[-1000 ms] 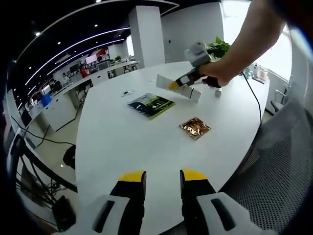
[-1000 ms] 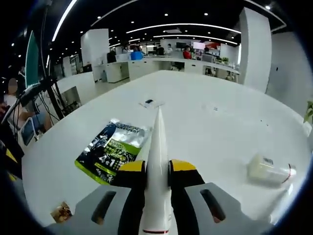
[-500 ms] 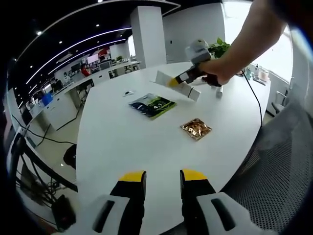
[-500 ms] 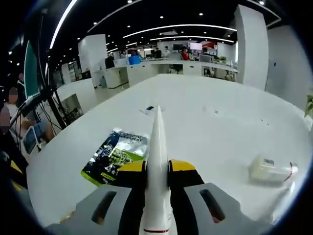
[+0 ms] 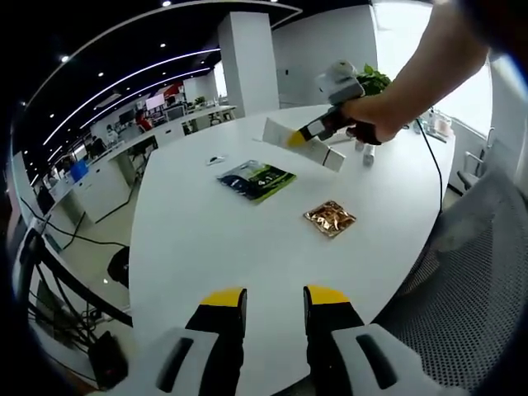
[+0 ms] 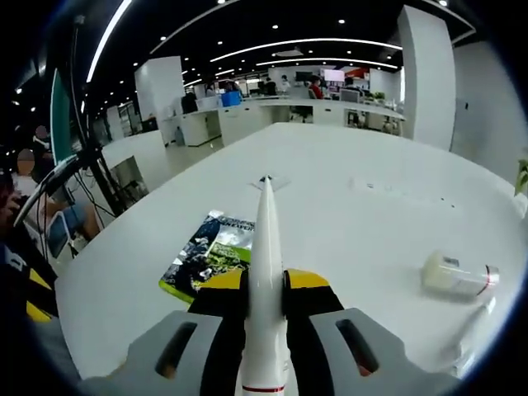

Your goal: Arrange the skincare products in the storage area until every visible bottle or jar stands upright without overlapping.

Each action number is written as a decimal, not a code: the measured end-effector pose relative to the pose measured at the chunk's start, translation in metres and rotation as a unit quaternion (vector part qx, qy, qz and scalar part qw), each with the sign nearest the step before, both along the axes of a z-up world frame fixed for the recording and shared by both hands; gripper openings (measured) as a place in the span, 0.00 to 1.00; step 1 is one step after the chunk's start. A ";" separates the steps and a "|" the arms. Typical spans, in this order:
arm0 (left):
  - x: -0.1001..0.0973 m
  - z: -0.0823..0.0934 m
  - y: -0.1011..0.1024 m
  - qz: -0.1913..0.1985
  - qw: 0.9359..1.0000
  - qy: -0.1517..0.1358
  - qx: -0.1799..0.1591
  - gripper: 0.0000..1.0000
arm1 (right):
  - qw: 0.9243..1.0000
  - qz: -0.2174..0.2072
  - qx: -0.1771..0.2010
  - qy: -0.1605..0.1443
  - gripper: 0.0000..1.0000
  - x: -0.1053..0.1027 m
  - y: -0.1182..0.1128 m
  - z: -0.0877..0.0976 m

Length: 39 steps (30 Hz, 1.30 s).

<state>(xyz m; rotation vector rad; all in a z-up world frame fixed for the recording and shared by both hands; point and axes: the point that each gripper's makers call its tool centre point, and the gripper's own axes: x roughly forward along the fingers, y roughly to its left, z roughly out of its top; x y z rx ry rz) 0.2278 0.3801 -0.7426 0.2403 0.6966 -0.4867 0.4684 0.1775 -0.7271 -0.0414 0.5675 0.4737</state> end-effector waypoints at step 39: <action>-0.001 0.012 -0.010 -0.019 1.000 -0.011 -0.020 0.29 | 0.990 0.121 0.072 -0.010 0.14 -0.147 0.065 0.058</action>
